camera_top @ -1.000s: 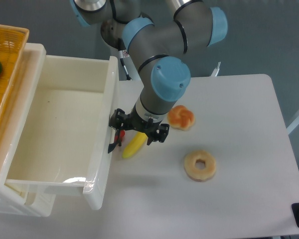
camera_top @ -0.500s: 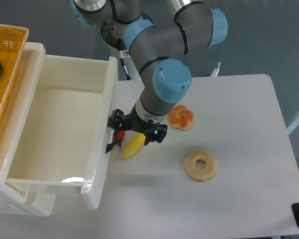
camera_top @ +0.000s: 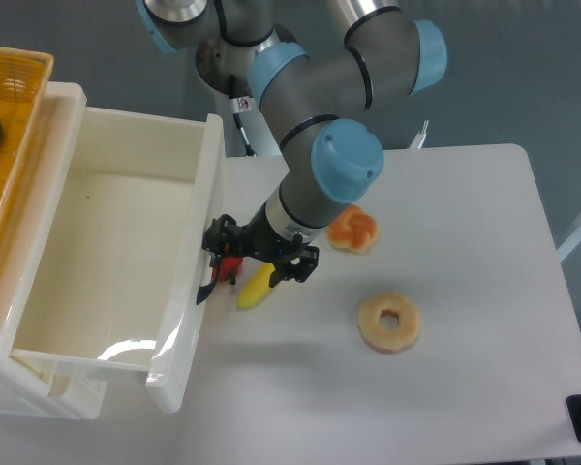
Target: Slide open the top white drawer
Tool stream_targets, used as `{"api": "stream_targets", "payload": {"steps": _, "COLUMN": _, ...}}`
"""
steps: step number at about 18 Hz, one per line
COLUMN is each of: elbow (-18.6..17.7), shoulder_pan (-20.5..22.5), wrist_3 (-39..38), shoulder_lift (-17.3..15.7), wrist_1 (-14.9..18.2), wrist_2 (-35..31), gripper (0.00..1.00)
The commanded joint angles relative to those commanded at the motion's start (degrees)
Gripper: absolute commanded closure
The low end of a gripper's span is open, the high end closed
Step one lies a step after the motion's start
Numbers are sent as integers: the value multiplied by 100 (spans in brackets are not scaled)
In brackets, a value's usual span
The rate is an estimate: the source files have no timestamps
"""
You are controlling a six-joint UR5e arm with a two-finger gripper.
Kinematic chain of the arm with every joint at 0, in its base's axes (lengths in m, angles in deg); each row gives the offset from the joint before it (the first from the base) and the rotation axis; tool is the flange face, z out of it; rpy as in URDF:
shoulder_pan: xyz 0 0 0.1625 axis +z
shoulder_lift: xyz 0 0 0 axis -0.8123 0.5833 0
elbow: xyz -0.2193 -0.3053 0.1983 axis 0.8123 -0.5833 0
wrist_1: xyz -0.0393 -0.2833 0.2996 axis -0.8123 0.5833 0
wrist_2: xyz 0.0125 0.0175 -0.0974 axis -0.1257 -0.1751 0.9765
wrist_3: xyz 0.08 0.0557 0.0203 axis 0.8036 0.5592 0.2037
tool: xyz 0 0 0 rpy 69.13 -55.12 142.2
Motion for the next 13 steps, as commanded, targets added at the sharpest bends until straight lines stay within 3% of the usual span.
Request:
{"api": "stream_targets", "payload": {"steps": 9, "elbow": 79, "shoulder_pan": 263, "wrist_3": 0, "shoulder_lift": -61, "wrist_1": -9, "wrist_2": 220, "gripper": 0}}
{"api": "stream_targets", "payload": {"steps": 13, "elbow": 150, "shoulder_pan": 615, "wrist_3": 0, "shoulder_lift": -105, "wrist_1": -70, "wrist_2": 45, "gripper": 0}}
